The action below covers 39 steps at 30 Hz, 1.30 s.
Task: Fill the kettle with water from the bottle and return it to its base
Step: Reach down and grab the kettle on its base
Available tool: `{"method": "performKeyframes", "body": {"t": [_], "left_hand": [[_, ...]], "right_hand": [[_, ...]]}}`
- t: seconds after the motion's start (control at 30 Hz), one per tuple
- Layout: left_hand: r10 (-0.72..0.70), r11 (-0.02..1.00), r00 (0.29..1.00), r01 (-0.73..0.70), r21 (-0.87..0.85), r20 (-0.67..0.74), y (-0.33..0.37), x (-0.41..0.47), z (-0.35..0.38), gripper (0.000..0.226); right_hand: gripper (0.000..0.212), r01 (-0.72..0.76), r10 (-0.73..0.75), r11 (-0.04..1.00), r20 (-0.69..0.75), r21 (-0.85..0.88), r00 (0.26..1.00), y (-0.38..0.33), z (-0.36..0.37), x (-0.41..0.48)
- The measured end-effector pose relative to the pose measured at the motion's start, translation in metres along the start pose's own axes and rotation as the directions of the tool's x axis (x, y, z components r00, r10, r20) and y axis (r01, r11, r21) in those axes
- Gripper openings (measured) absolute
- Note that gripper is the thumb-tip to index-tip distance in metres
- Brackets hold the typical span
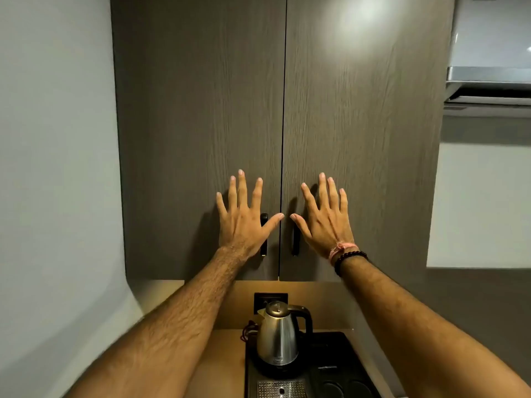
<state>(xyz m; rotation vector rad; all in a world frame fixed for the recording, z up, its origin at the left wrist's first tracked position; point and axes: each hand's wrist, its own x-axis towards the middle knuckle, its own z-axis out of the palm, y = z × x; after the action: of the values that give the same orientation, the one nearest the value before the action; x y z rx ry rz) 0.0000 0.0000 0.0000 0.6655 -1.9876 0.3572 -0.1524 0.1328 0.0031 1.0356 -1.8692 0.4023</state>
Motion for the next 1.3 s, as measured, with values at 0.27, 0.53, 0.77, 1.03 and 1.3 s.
{"method": "performKeyframes", "body": {"t": [0.27,0.53,0.77,1.03,1.3], "left_hand": [[0.013,1.000,1.000,-0.013,-0.014,0.002,-0.005,-0.008,0.007,0.095],[-0.005,0.999,1.000,0.005,-0.050,-0.002,-0.009,-0.031,0.017,0.093],[-0.019,0.998,1.000,0.020,-0.067,0.005,-0.016,-0.055,0.026,0.091],[-0.029,0.983,0.997,0.041,-0.181,0.073,-0.023,-0.126,0.051,0.090],[0.037,0.977,0.978,0.008,-0.211,0.204,-0.028,-0.227,0.089,0.082]], "right_hand": [[0.074,0.008,-0.008,1.000,0.023,-0.010,1.000,-0.004,0.008,-0.009],[0.073,-0.001,0.001,1.000,0.046,0.013,0.999,-0.007,0.017,-0.031],[0.073,-0.023,0.021,0.999,0.066,0.035,0.998,-0.013,0.023,-0.055],[0.071,0.023,-0.038,0.991,0.116,0.135,0.992,-0.049,0.053,-0.136],[0.067,0.059,-0.107,0.983,0.289,0.172,0.951,-0.064,0.093,-0.224]]}}
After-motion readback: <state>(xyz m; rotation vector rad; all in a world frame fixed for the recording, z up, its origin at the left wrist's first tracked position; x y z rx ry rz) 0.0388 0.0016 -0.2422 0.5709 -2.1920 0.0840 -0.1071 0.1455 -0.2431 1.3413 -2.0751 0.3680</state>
